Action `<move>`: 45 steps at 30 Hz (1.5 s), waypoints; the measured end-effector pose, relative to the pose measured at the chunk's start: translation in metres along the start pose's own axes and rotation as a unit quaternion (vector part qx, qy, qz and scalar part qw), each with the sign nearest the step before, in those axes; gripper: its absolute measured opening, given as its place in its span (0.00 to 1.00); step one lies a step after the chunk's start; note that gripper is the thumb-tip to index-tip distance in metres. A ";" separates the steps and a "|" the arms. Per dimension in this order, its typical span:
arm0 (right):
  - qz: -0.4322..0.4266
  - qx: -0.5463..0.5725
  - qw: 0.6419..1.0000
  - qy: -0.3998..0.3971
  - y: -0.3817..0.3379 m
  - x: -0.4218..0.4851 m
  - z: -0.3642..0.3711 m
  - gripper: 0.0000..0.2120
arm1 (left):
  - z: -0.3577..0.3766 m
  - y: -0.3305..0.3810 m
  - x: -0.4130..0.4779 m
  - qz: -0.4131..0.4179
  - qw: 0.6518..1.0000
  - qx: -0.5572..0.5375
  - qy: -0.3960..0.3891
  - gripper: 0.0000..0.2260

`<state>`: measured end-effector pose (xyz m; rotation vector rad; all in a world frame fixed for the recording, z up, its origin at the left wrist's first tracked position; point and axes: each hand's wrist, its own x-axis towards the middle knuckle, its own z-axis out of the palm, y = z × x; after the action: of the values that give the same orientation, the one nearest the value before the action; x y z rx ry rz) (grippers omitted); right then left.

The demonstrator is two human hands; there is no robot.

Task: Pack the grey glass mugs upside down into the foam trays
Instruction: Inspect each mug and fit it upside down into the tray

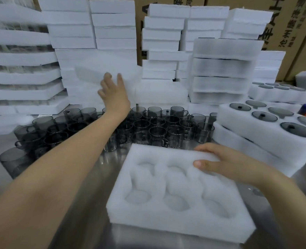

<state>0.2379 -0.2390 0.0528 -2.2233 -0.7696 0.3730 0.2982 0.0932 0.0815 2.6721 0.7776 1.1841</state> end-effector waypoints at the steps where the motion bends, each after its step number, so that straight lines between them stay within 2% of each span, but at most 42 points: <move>1: 0.002 0.008 1.000 -0.002 -0.001 0.000 0.000 0.26 | -0.002 -0.002 0.000 -0.040 0.999 -0.020 -0.025 0.35; 3: 0.001 0.025 1.000 -0.004 -0.002 -0.001 0.000 0.24 | -0.005 -0.006 0.004 -0.068 0.989 -0.069 -0.114 0.35; 5: 0.001 0.031 1.000 -0.002 -0.003 -0.002 0.001 0.23 | -0.008 -0.009 0.009 -0.043 0.971 -0.109 -0.208 0.37; 7: 0.006 0.034 0.999 -0.004 -0.004 -0.001 0.001 0.22 | -0.013 -0.012 0.010 -0.025 0.949 -0.178 -0.259 0.34; 9: 0.003 0.032 0.999 0.002 -0.001 0.001 0.001 0.20 | -0.021 -0.011 0.005 -0.029 0.935 -0.259 -0.239 0.28; 11: -0.006 0.026 0.999 0.023 0.002 0.005 0.003 0.15 | -0.033 -0.005 -0.009 -0.044 0.922 -0.348 -0.163 0.21; 13: -0.018 0.041 0.998 0.038 0.003 0.007 0.005 0.12 | -0.051 0.001 -0.031 -0.041 0.890 -0.439 -0.117 0.17; 17: -0.034 0.121 0.990 0.057 0.001 0.009 0.014 0.06 | -0.079 -0.005 -0.084 -0.014 0.833 -0.535 -0.137 0.18; 21: -0.046 0.263 0.960 0.081 -0.001 0.010 0.029 0.03 | -0.089 -0.028 -0.135 -0.106 0.773 -0.615 -0.111 0.21; 23: -0.030 0.342 0.930 0.135 0.003 0.016 0.038 0.06 | -0.089 -0.042 -0.157 -0.136 0.765 -0.620 -0.111 0.19; 25: -0.034 0.298 0.926 0.229 0.013 0.026 0.043 0.07 | -0.088 -0.051 -0.172 -0.149 0.765 -0.607 -0.154 0.13; 26: -0.052 0.245 0.931 0.264 0.017 0.031 0.044 0.07 | -0.089 -0.053 -0.176 -0.160 0.753 -0.610 -0.191 0.11; 28: -0.110 0.138 0.940 0.291 0.022 0.040 0.043 0.07 | -0.092 -0.056 -0.180 -0.173 0.714 -0.626 -0.260 0.14; 30: -0.155 0.022 0.947 0.282 0.025 0.051 0.044 0.12 | -0.097 -0.057 -0.182 -0.155 0.699 -0.624 -0.312 0.18; 33: -0.138 -0.133 0.947 0.258 0.027 0.070 0.045 0.18 | -0.106 -0.063 -0.183 -0.103 0.659 -0.613 -0.422 0.20; 37: -0.087 -0.198 0.949 0.230 0.024 0.080 0.045 0.11 | -0.115 -0.079 -0.174 -0.053 0.618 -0.566 -0.543 0.29; 39: -0.082 -0.193 0.949 0.235 0.024 0.079 0.047 0.09 | -0.118 -0.084 -0.171 -0.043 0.631 -0.534 -0.561 0.27; 41: -0.097 -0.132 0.954 0.250 0.024 0.077 0.050 0.08 | -0.119 -0.082 -0.171 -0.056 0.664 -0.515 -0.539 0.23; 43: -0.124 -0.063 0.950 0.278 0.025 0.072 0.050 0.09 | -0.120 -0.073 -0.173 -0.079 0.705 -0.522 -0.473 0.17; 45: -0.173 -0.032 0.932 0.318 0.023 0.067 0.046 0.09 | -0.121 -0.065 -0.173 -0.094 0.776 -0.507 -0.364 0.14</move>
<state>0.2778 -0.1837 0.0020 -2.0223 -0.7852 -0.5318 0.0876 0.0518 0.0308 1.7758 0.1433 0.2452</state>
